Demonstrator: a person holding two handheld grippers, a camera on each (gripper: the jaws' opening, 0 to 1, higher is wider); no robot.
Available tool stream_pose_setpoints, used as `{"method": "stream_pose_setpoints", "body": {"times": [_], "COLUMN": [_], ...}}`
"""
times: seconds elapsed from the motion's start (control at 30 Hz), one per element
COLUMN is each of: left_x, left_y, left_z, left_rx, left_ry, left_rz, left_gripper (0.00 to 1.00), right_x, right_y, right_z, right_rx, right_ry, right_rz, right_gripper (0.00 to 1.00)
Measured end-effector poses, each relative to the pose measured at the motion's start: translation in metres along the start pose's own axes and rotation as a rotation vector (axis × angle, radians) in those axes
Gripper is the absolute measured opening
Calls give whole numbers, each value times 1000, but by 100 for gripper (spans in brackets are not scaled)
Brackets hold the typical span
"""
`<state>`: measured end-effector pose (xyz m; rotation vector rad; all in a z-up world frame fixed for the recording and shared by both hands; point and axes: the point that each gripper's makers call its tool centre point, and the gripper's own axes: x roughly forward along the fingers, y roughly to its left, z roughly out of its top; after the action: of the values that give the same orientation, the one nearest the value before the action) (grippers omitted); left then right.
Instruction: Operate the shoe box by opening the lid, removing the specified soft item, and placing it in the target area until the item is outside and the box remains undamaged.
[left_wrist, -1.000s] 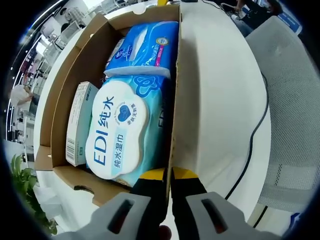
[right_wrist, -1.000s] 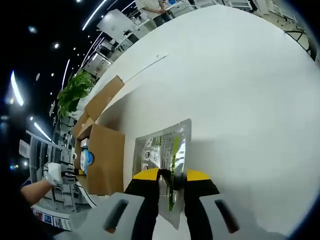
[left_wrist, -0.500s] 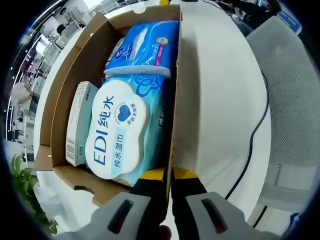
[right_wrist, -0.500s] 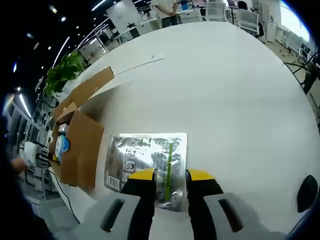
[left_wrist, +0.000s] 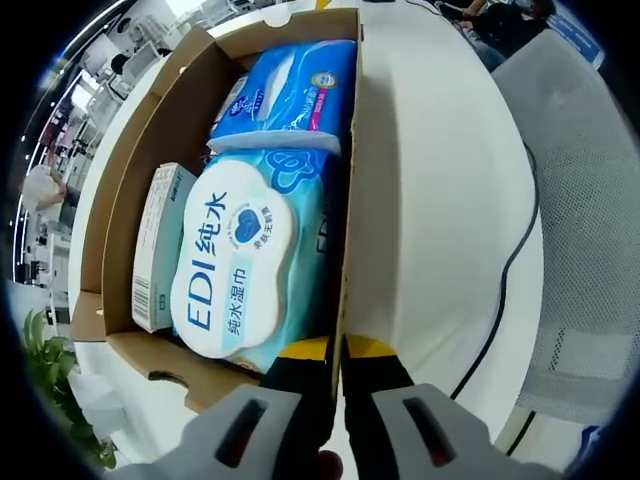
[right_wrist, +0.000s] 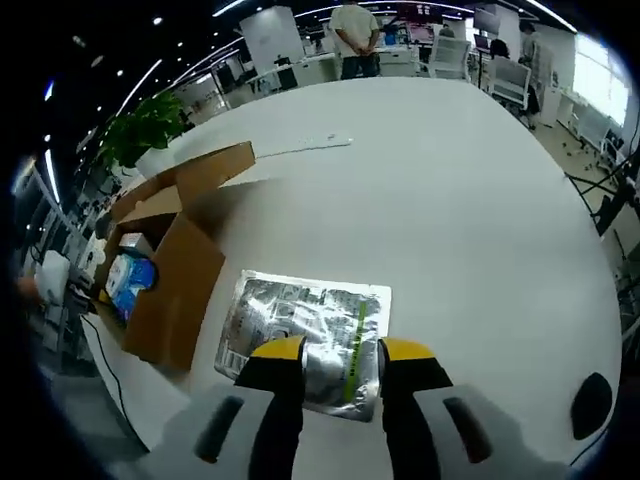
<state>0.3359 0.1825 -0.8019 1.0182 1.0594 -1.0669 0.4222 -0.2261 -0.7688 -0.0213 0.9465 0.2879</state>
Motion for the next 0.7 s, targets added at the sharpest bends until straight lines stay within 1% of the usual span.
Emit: {"method": "stream_pose_setpoints", "body": {"times": [0.03, 0.1, 0.13, 0.2, 0.23, 0.3, 0.47, 0.6, 0.7], "left_x": [0, 0, 0, -1, -1, -1, -1, 0, 0], "left_y": [0, 0, 1, 1, 1, 1, 1, 1, 1], "left_z": [0, 0, 0, 0, 0, 0, 0, 0, 0], "left_rx": [1, 1, 1, 0, 0, 0, 1, 3, 3], "left_ry": [1, 0, 0, -1, -1, 0, -1, -1, -1], "left_rz": [-1, -1, -1, 0, 0, 0, -1, -1, 0], "left_gripper": [2, 2, 2, 2, 2, 2, 2, 2, 2], "right_x": [1, 3, 4, 7, 8, 10, 15, 19, 21], "right_y": [5, 15, 20, 29, 32, 38, 48, 53, 56], "right_z": [-1, -6, -8, -10, -11, -11, -16, -18, -19], "right_rx": [-24, -41, -63, -99, -103, -99, -48, -72, -79], "right_ry": [-8, -5, -9, -17, -20, -27, -17, -12, -11], "right_rz": [-12, -16, -19, -30, -35, -32, -15, -23, -21], "right_gripper": [28, 28, 29, 33, 36, 39, 39, 42, 42]}}
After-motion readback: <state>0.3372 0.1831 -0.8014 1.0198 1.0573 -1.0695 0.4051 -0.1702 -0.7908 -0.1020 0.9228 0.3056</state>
